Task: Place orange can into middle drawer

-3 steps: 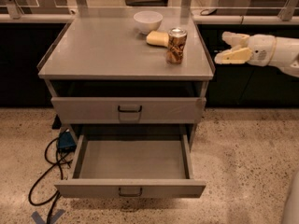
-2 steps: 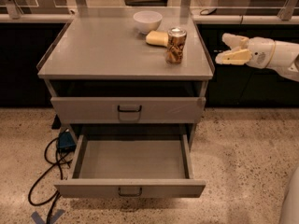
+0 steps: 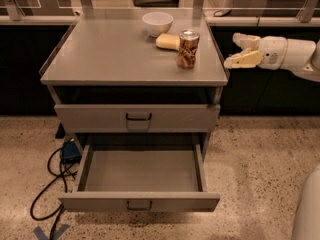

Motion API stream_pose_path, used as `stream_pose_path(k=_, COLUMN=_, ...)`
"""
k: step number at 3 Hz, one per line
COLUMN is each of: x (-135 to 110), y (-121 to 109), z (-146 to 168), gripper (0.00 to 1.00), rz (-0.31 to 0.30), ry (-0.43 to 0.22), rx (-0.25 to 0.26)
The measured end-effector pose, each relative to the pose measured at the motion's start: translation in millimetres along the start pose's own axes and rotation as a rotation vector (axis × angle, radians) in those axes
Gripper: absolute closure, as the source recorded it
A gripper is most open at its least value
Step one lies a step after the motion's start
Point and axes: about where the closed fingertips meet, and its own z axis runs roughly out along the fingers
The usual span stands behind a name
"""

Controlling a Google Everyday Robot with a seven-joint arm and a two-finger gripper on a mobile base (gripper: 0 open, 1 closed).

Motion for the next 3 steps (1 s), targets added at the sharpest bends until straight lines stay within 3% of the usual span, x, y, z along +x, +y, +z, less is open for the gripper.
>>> stream_pose_path(k=1, x=-22, y=-4, z=28, gripper=0.00, rz=-0.094, ry=0.033, rx=0.010)
stream_pose_path(k=2, x=-55, y=5, z=58, gripper=0.00, rz=-0.178, ry=0.018, rx=-0.027)
stream_pose_path(k=3, x=-57, y=5, z=61, gripper=0.00, rz=-0.181, ry=0.016, rx=-0.029)
